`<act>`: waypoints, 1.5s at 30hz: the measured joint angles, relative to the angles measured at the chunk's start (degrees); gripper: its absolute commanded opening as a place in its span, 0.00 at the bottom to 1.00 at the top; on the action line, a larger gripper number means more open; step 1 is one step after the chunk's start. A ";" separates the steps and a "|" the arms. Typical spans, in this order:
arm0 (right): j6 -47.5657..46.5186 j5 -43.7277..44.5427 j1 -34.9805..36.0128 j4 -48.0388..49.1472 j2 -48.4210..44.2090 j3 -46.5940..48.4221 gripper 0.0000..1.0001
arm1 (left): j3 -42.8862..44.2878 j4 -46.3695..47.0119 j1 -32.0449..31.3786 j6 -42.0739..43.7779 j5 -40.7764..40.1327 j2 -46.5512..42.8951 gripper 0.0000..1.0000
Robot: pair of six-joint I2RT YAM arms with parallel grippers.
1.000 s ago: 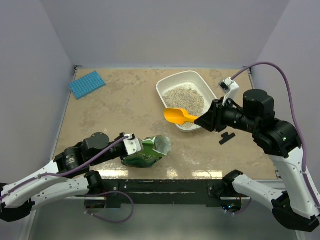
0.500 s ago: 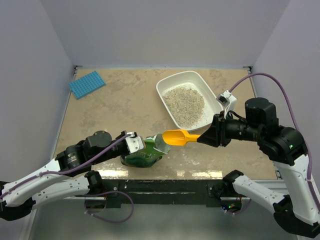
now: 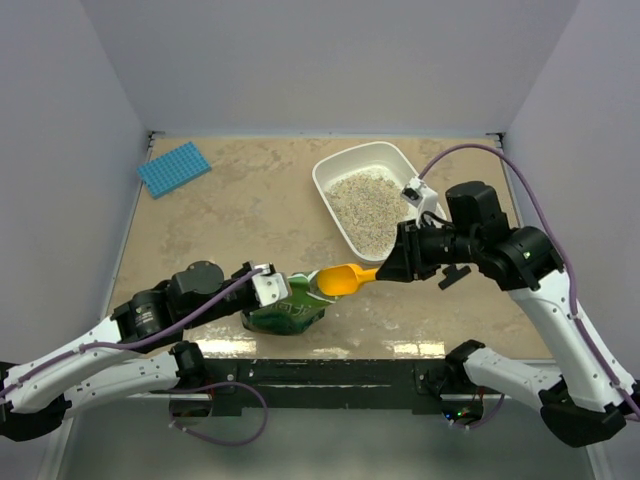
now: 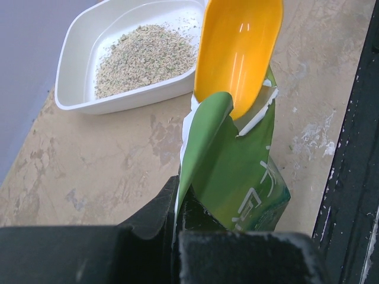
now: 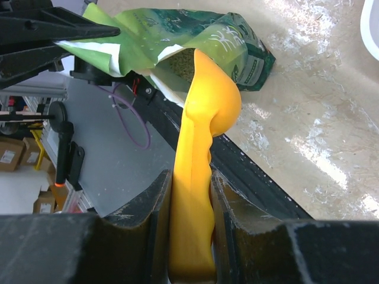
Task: Fill the litter box with clean litter
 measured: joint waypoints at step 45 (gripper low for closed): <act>13.09 -10.25 14.71 51.98 21.75 -30.93 0.00 | -3.67 3.65 0.24 2.14 5.22 1.60 0.00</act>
